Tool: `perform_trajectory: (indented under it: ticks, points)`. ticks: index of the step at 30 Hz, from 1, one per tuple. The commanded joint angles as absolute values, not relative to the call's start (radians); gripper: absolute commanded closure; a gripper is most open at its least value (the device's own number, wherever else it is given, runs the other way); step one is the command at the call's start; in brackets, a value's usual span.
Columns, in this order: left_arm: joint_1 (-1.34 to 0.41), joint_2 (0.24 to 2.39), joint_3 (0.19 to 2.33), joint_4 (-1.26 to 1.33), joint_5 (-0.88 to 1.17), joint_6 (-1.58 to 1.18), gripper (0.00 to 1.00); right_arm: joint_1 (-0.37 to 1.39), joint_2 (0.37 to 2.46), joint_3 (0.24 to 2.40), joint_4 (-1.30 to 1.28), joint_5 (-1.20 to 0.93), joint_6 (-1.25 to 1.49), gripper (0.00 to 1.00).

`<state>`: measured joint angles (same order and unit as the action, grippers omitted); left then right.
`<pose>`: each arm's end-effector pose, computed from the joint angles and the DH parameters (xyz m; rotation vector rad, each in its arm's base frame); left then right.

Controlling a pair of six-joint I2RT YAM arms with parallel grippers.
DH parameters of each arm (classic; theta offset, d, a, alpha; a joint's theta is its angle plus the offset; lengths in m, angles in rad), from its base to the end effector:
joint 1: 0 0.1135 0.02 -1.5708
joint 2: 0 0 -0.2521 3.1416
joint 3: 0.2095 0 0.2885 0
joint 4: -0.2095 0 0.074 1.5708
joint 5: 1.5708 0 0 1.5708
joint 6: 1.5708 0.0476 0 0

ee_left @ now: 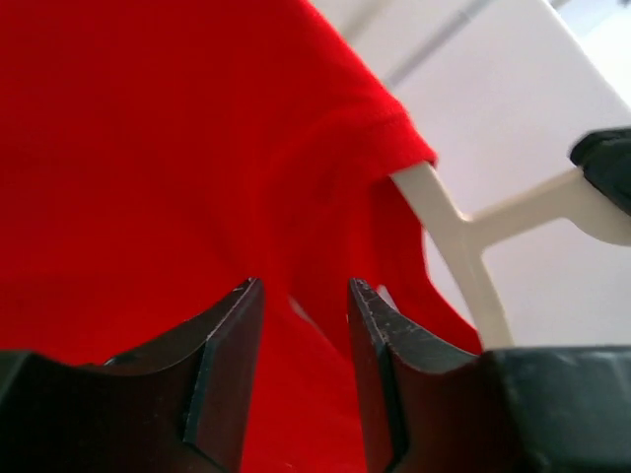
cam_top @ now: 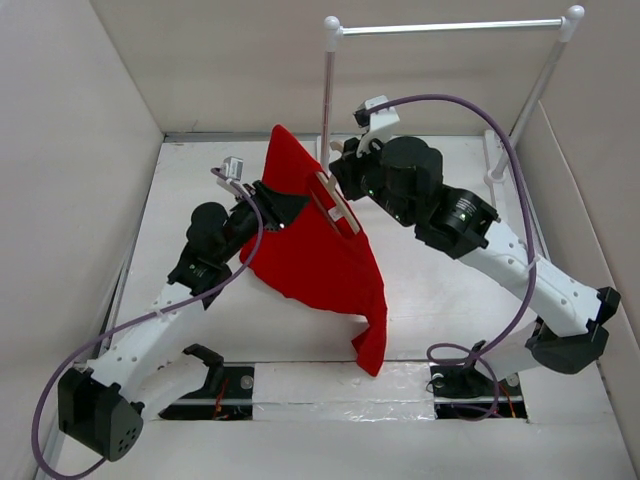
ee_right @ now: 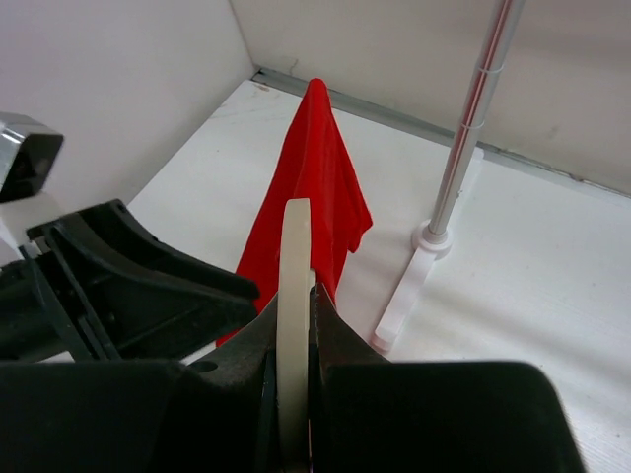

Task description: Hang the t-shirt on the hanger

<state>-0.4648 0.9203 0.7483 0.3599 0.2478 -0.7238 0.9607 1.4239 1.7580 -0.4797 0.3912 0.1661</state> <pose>0.2394 -0.1331 0.3474 0.0296 1.4897 -1.1487 0.2136 0.2738 0.4950 -0.3908 1.6863 0.5015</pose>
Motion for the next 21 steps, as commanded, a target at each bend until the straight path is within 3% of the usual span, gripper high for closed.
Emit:
perform_trajectory:
  ticks: [1, 6, 13, 21]
  points:
    - [-0.465, 0.934, 0.767, 0.6, 0.428, -0.828, 0.64, 0.951, 1.445, 1.812, -0.408, 0.376, 0.181, 1.0]
    - [-0.595, 0.999, 0.848, 0.578, 0.384, -0.782, 0.6, 0.942, 1.482, 1.83, -0.399, 0.365, 0.196, 1.0]
    - [-0.595, 1.048, 0.847, 0.608, 0.331, -0.807, 0.57, 0.942, 1.471, 1.809, -0.384, 0.362, 0.212, 1.0]
    - [-0.595, 1.062, 0.917, 0.459, 0.27, -0.766, 0.57, 0.931, 1.444, 1.793, -0.368, 0.367, 0.213, 1.0]
